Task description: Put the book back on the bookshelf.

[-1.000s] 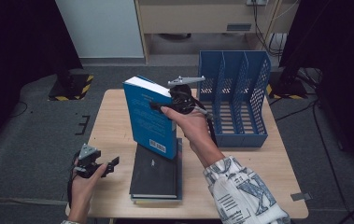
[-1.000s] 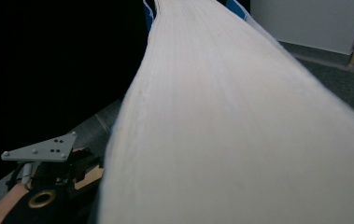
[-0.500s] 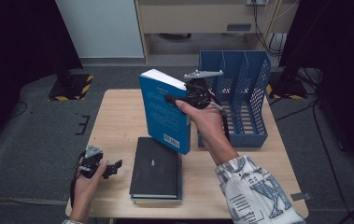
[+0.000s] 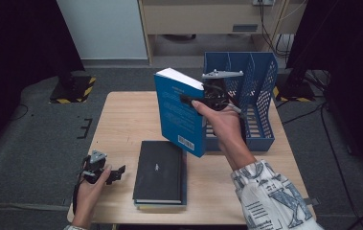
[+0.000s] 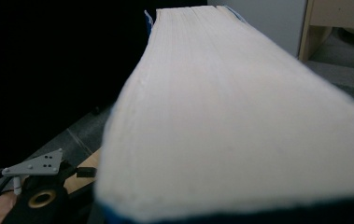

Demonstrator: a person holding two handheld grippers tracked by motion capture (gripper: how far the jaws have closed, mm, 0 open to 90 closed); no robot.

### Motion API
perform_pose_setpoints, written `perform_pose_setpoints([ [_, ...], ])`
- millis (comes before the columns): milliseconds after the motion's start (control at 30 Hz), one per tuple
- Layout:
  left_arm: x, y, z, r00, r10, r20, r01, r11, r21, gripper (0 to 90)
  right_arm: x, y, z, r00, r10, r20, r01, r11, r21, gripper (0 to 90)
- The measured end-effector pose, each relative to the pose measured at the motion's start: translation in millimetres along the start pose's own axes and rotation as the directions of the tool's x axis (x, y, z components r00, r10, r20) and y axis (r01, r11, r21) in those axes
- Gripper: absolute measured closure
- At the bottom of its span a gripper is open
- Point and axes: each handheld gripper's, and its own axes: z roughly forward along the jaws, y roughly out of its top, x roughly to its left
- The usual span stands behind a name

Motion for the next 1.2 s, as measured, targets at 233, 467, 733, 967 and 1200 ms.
perform_pose_setpoints([
  [233,-1.2,-1.4,2.3,0.9999,0.015,0.002,-0.015,0.9996,0.025,5.4,-8.7,-4.1,-17.7,0.9997,0.011,0.020,-0.011,1.000,-0.012,60.9],
  [467,-0.7,-4.3,5.5,1.0000,0.004,-0.001,-0.004,0.9985,0.054,5.4,-18.8,-7.8,-36.7,0.9988,0.026,0.041,-0.025,0.999,-0.026,60.9],
  [733,-1.4,-5.4,6.8,0.9997,0.025,0.000,-0.025,0.9968,0.075,5.4,-30.8,-14.3,-53.7,0.9961,0.045,0.076,-0.042,0.998,-0.039,60.8],
  [967,-2.6,-6.2,7.9,0.9994,0.036,-0.003,-0.035,0.9968,0.072,4.8,-41.7,-17.6,-71.0,0.9927,0.068,0.100,-0.062,0.997,-0.056,60.8],
  [1200,-4.3,-9.7,10.1,0.9974,0.069,-0.022,-0.068,0.9962,0.054,3.8,-52.2,-17.4,-86.1,0.9876,0.091,0.127,-0.083,0.994,-0.071,60.8],
])
